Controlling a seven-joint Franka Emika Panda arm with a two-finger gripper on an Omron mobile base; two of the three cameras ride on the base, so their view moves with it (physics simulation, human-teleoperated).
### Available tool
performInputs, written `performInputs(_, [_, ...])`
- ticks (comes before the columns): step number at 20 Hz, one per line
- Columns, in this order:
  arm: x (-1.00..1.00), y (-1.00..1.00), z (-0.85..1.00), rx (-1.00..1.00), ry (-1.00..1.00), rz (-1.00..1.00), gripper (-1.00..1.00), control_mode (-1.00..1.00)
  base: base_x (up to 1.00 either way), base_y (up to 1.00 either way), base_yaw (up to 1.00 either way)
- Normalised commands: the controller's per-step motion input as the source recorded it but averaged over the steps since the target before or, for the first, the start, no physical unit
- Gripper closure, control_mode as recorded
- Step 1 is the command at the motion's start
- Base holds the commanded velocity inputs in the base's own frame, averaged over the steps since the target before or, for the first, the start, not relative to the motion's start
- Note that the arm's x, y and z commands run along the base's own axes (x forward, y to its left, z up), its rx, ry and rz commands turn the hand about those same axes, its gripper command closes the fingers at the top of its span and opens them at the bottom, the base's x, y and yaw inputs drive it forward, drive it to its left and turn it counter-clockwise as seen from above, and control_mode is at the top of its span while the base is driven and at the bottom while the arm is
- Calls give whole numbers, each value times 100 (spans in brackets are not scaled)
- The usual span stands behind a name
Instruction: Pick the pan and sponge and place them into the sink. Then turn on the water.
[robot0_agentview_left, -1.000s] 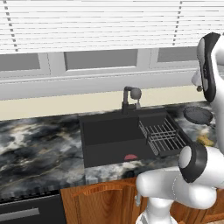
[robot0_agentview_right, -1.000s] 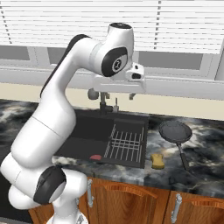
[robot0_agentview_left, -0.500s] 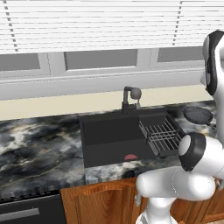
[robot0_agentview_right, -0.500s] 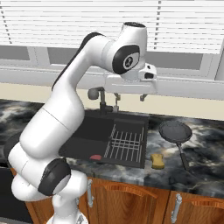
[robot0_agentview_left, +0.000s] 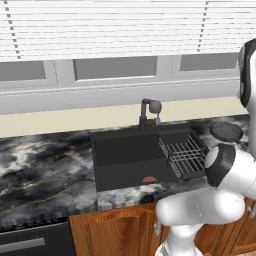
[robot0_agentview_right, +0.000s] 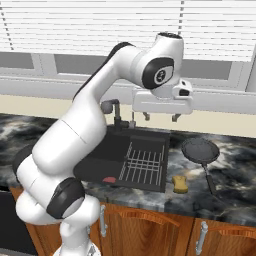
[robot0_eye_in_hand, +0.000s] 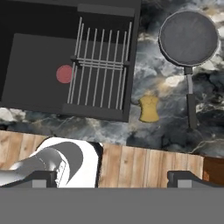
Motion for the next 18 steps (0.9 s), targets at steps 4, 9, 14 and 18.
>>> performInputs(4, [13,-34,-2,4,4,0,-100,-100,0,0,0])
performInputs(9, [11,-40,-4,4,7,0,-100,-100,0,0,0])
performInputs(14, [4,-39,-5,4,8,0,-100,-100,0,0,0])
performInputs(18, [1,-39,-5,3,5,1,-100,-100,0,0,0])
